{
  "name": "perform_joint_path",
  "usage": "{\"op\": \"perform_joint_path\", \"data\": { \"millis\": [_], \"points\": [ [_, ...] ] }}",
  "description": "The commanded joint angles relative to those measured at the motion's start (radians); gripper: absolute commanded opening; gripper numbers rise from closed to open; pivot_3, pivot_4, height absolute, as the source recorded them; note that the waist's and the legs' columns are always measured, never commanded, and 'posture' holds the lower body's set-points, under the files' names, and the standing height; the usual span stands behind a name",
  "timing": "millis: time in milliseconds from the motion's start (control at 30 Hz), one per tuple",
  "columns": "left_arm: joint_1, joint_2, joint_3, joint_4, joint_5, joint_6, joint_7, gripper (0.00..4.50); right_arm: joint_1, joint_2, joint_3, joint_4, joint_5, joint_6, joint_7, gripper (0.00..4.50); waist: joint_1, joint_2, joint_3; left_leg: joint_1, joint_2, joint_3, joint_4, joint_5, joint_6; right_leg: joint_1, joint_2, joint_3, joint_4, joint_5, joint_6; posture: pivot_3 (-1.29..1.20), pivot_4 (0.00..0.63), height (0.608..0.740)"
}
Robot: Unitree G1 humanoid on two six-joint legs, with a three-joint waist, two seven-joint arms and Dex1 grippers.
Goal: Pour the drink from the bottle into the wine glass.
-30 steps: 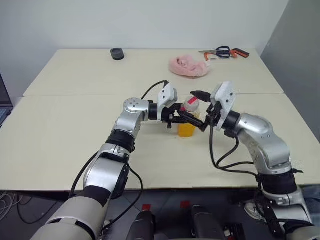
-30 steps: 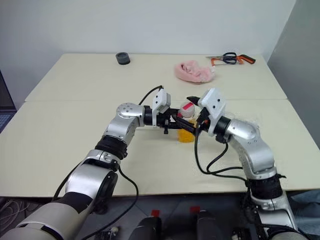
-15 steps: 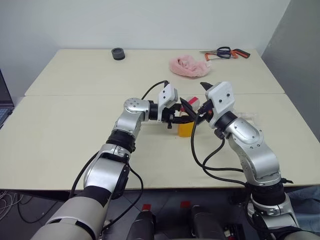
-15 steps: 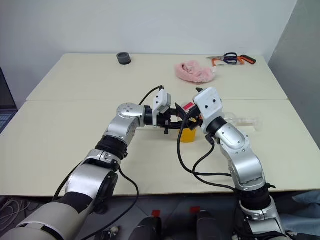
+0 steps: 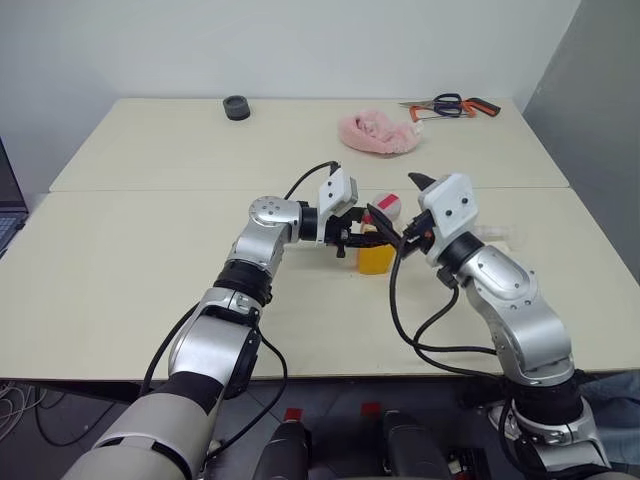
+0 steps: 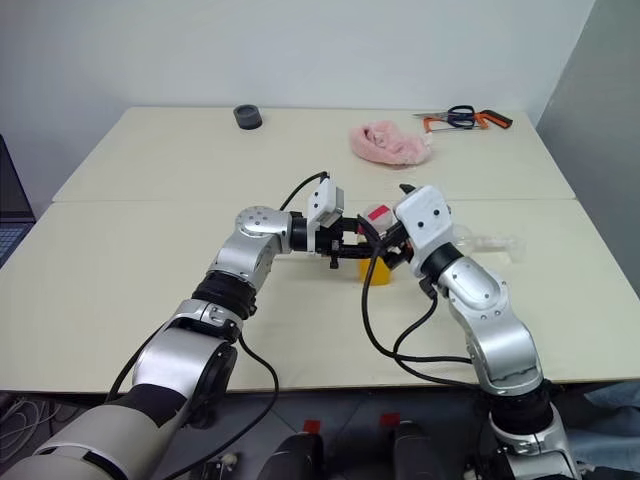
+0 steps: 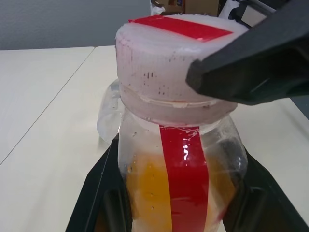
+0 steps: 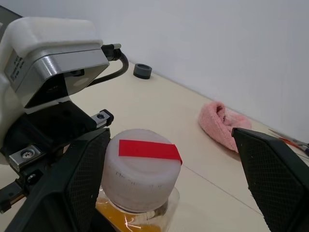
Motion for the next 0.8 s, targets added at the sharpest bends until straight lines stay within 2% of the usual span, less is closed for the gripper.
{"op": "perform_joint_path", "data": {
  "millis": [33, 667, 800],
  "points": [
    [-0.025, 0.011, 0.013, -0.023, -0.011, -0.023, -0.007, 1.79, 0.001, -0.025, -0.081, -0.054, -0.005, 0.016, -0.022, 4.29, 0.000, 0.000, 0.000, 0.000, 0.000, 0.000, 0.000, 0.000, 0.000, 0.000, 0.000, 0.000, 0.000, 0.000, 0.000, 0.00, 0.150, 0.740],
    [-0.026, 0.015, 0.013, -0.016, -0.009, -0.029, -0.005, 1.79, 0.065, -0.051, -0.120, -0.150, 0.065, 0.097, -0.003, 4.29, -0.001, 0.000, 0.000, 0.000, 0.000, 0.000, 0.000, 0.000, 0.000, 0.000, 0.000, 0.000, 0.000, 0.000, 0.000, 0.00, 0.150, 0.740],
    [-0.028, 0.015, 0.014, -0.011, -0.009, -0.033, -0.003, 1.79, 0.060, -0.028, -0.099, -0.209, 0.145, 0.127, 0.038, 4.29, -0.001, 0.000, 0.000, 0.000, 0.000, 0.000, 0.000, 0.000, 0.000, 0.000, 0.000, 0.000, 0.000, 0.000, 0.000, 0.00, 0.150, 0.740]
  ]
}}
